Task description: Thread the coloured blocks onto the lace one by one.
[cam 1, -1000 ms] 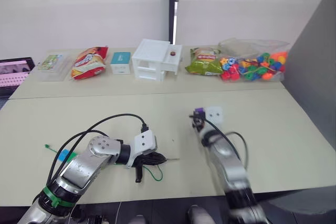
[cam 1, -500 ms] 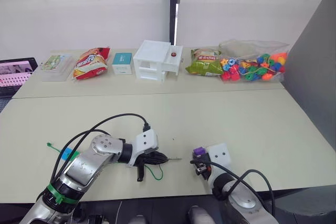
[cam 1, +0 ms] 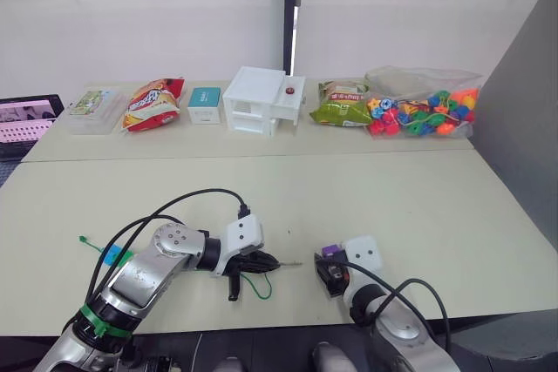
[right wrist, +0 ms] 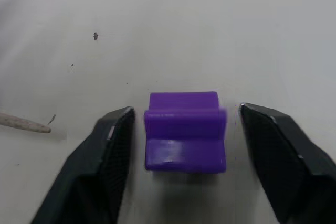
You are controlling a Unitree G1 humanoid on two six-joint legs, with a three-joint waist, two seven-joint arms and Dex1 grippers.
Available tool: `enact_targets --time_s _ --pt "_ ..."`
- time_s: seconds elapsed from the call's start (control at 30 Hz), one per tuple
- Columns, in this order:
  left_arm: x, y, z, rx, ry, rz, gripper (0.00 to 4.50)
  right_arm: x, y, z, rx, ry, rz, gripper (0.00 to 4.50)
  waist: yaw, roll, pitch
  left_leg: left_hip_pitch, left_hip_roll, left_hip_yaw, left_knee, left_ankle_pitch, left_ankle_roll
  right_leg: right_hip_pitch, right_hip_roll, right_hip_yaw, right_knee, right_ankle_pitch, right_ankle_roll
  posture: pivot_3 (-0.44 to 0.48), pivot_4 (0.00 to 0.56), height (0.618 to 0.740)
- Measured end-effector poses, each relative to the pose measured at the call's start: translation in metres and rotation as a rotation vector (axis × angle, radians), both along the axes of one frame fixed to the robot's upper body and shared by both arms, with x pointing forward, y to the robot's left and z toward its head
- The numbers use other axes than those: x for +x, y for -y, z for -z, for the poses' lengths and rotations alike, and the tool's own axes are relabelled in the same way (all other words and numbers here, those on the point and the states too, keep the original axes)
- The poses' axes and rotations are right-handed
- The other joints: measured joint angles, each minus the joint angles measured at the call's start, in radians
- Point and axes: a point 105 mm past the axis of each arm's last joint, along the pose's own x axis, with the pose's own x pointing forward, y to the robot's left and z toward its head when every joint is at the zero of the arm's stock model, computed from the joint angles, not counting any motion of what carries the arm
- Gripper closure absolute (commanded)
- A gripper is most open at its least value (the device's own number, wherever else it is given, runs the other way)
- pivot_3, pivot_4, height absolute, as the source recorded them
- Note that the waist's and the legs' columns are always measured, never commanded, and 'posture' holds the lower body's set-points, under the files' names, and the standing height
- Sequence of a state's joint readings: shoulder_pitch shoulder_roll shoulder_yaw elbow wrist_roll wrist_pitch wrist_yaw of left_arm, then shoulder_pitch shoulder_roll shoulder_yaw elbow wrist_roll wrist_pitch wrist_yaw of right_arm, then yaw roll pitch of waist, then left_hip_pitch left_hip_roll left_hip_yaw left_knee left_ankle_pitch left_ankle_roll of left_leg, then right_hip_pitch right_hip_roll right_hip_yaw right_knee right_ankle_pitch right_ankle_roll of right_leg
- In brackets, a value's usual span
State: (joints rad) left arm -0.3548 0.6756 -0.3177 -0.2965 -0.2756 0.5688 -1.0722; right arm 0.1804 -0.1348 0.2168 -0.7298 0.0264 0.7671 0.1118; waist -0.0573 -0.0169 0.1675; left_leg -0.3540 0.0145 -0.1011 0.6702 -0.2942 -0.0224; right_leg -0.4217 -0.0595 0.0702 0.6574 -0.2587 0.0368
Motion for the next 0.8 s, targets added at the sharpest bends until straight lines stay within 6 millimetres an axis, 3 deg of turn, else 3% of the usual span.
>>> enact_targets --time_s 0.1,0.2,0.33,0.4,0.53,0.8 --pt "0.000 0.001 0.000 -0.002 -0.001 0.002 4.50 0.002 -0.001 -0.021 -0.019 0.078 -0.102 0.04 0.000 0.000 0.000 0.000 0.000 0.000 0.000 0.000 0.000 0.000 0.000 0.000 -0.001 0.000 0.000 0.000 0.150 0.740" --pt "-0.001 0.002 0.001 -0.004 -0.005 0.006 4.50 -0.002 -0.005 -0.041 -0.102 0.125 -0.355 0.04 0.003 0.000 0.000 0.000 0.000 0.000 0.001 0.000 0.000 0.002 0.000 0.000 -0.001 0.000 0.000 0.000 0.150 0.740" --pt "0.000 0.003 0.001 -0.008 -0.008 0.006 4.50 -0.013 -0.009 -0.051 -0.097 0.092 -0.610 0.04 0.011 0.000 0.000 0.000 0.000 0.000 0.001 0.000 0.000 0.002 0.000 -0.001 -0.001 0.000 0.000 0.000 0.150 0.740" --pt "0.000 0.005 0.001 -0.008 -0.008 0.010 4.50 -0.019 -0.008 -0.054 -0.181 0.010 -0.855 0.04 0.009 0.000 0.002 0.000 0.000 0.002 0.006 0.000 0.001 0.003 0.000 0.000 -0.002 0.000 0.000 0.000 0.150 0.740" --pt "0.000 0.007 0.001 -0.012 -0.008 0.016 4.50 0.002 0.012 -0.067 -0.354 -0.025 -1.032 0.04 0.014 -0.001 0.002 0.001 0.000 0.001 0.006 -0.001 0.001 0.006 0.000 -0.001 -0.004 0.000 0.000 0.000 0.150 0.740" --pt "-0.001 0.009 0.002 -0.020 -0.004 0.009 4.50 0.031 0.021 -0.035 -0.637 -0.062 -1.306 0.04 0.015 -0.002 0.003 -0.003 0.000 0.002 0.007 -0.001 0.002 0.001 -0.001 -0.001 0.000 0.000 0.000 0.000 0.150 0.740"
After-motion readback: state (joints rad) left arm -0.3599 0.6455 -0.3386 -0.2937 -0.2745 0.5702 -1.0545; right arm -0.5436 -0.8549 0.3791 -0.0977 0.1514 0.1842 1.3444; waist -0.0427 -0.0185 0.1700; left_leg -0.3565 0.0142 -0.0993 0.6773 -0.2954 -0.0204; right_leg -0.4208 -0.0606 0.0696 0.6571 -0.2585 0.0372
